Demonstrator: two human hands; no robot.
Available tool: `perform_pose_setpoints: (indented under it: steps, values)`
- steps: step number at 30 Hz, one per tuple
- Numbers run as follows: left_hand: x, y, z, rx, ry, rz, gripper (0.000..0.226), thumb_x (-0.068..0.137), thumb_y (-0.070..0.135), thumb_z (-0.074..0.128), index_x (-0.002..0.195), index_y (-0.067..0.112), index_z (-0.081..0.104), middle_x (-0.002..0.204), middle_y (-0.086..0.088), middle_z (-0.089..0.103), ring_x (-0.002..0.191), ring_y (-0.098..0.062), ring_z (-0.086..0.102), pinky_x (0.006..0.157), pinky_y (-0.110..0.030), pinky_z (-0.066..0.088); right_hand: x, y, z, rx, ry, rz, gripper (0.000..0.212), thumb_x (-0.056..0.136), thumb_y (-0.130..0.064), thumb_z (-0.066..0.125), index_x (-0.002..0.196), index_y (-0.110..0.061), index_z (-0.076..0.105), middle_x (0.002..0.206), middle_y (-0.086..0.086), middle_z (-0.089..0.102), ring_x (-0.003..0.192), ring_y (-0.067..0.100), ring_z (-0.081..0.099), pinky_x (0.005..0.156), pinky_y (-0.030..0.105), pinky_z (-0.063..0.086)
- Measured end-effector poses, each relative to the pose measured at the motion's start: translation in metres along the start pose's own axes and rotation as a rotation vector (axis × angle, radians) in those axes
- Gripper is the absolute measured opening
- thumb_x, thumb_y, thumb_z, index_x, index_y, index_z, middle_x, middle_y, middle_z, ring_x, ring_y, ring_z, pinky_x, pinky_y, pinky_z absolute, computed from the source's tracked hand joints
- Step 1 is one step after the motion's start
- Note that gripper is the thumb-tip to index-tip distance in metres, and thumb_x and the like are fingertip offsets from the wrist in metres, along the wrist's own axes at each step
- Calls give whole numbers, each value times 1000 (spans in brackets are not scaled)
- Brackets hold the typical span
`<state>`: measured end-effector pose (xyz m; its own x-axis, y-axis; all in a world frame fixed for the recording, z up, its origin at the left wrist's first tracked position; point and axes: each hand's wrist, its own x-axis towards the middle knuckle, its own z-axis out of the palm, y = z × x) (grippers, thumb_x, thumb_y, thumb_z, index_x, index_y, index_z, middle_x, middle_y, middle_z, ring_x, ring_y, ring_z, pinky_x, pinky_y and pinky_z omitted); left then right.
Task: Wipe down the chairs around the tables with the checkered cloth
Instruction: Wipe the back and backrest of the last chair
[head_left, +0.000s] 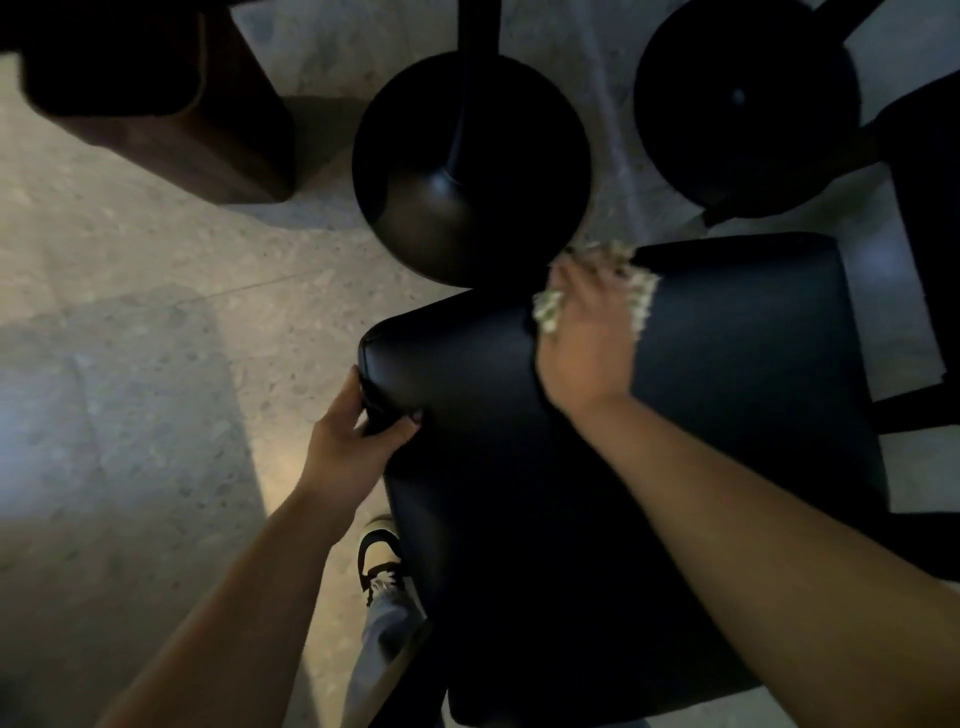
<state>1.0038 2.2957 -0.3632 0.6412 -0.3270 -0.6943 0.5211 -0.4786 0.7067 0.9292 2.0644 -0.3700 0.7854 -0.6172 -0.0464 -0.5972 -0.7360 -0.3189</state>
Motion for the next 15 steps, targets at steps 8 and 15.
perform_pose_setpoints:
  steps: [8,15]
  values:
    - [-2,-8,-38,-475,-64,-361,47,101,45,34,120,12,62,122,-1,68,116,-16,60,96,-36,45,-38,-110,36,-135,-404,-473,62,91,-27,46,147,-6,32,155,7,29,147,29,11,118,40,2]
    - [-8,-9,-40,-438,-64,-385,54,103,47,24,125,12,58,129,-2,62,121,-15,55,100,-43,41,11,-85,11,-15,-438,-594,68,89,-28,54,149,-7,29,158,12,19,143,31,24,114,40,19]
